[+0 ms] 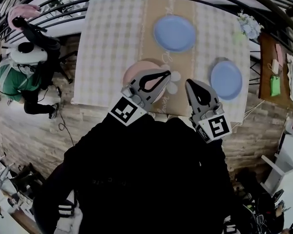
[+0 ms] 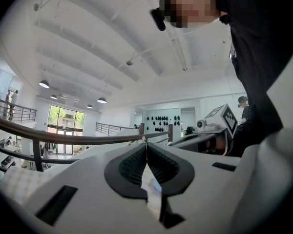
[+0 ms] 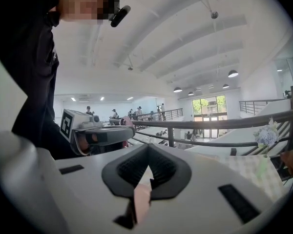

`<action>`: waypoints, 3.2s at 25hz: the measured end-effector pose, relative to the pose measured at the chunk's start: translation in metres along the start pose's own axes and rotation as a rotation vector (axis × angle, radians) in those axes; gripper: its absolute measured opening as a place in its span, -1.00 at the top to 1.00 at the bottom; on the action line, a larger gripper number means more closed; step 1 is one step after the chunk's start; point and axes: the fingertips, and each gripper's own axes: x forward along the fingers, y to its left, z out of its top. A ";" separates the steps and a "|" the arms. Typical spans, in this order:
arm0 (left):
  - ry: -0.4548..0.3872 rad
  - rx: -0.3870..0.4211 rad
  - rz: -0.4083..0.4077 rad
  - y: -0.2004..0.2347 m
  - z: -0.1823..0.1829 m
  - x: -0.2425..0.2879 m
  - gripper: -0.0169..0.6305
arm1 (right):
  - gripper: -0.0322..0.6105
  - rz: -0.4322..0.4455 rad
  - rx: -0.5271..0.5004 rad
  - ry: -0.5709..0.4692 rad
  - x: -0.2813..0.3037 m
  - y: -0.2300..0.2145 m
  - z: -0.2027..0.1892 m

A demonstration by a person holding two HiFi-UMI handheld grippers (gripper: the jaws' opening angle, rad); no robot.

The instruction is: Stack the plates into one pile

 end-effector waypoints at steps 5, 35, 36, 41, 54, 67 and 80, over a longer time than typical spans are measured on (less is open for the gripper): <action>-0.013 -0.005 0.077 0.009 -0.005 0.008 0.88 | 0.88 0.079 -0.014 0.049 0.014 -0.022 -0.016; 0.025 -0.020 0.218 0.058 -0.087 0.048 0.88 | 0.68 -0.169 0.178 0.376 0.137 -0.206 -0.182; 0.028 -0.028 0.217 0.060 -0.090 0.051 0.88 | 0.66 -0.197 0.193 0.380 0.138 -0.215 -0.188; 0.028 -0.031 0.205 0.068 -0.101 0.066 0.89 | 0.55 -0.329 0.285 0.386 0.147 -0.260 -0.214; 0.025 -0.034 0.217 0.085 -0.126 0.094 0.89 | 0.36 -0.447 0.394 0.442 0.176 -0.295 -0.276; 0.052 -0.050 0.239 0.092 -0.137 0.095 0.89 | 0.45 -0.463 0.486 0.443 0.195 -0.296 -0.299; 0.064 -0.052 0.254 0.089 -0.140 0.082 0.89 | 0.80 -0.555 0.690 0.355 0.189 -0.300 -0.295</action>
